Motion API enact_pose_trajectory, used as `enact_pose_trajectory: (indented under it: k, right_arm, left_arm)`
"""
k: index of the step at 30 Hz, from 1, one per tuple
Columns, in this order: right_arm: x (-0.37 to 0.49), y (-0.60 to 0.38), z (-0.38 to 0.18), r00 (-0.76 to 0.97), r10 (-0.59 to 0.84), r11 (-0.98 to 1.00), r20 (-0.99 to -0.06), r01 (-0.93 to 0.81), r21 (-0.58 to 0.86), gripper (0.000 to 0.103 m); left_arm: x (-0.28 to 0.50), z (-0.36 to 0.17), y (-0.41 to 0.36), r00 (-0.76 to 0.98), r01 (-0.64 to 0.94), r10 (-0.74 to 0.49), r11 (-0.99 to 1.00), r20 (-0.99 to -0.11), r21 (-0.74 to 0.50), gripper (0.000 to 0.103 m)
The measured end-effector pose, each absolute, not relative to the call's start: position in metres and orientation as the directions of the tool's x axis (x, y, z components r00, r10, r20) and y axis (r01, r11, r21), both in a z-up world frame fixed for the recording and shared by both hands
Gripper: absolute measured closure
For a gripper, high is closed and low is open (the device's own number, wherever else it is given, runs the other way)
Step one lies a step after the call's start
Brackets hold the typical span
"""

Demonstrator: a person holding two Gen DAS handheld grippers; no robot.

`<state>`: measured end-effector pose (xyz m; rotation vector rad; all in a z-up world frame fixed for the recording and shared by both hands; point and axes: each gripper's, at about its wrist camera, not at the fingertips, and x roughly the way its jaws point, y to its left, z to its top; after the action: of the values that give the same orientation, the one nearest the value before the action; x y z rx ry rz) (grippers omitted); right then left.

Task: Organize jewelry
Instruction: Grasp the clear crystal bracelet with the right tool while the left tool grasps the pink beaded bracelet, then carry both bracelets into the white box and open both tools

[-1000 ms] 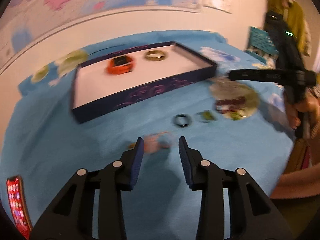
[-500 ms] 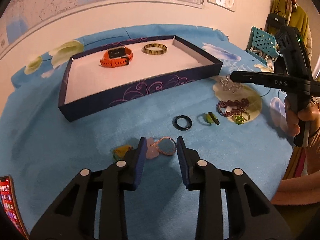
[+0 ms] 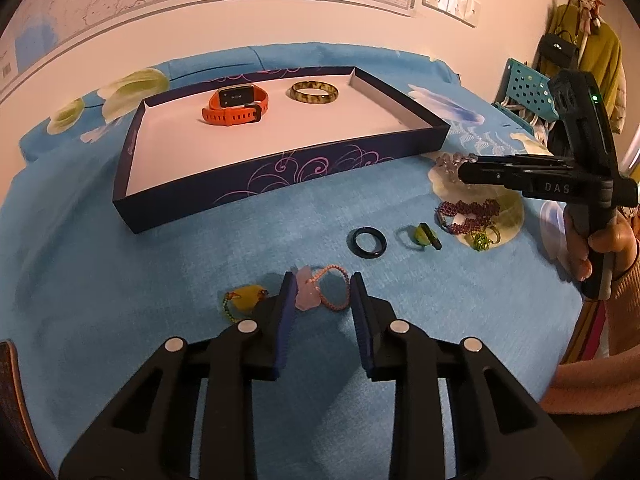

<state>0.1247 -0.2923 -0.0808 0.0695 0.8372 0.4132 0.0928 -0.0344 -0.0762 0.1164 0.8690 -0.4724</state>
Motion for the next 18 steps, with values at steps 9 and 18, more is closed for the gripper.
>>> enact_pose_trajectory:
  k: [9,18]
  right_arm:
    - [0.117,-0.284,-0.056,0.628,0.407,0.906,-0.664,-0.369,0.207,0.095]
    - [0.119,-0.274,-0.015,0.664,0.451,0.884,-0.597,-0.424,0.197,0.095]
  left_arm:
    - [0.095,-0.060,-0.032,0.557,0.456,-0.412,0.878,-0.721,-0.149,0.078]
    - [0.110,-0.029,-0.027,0.603,0.463,-0.446,0.871,-0.661,-0.166,0.078]
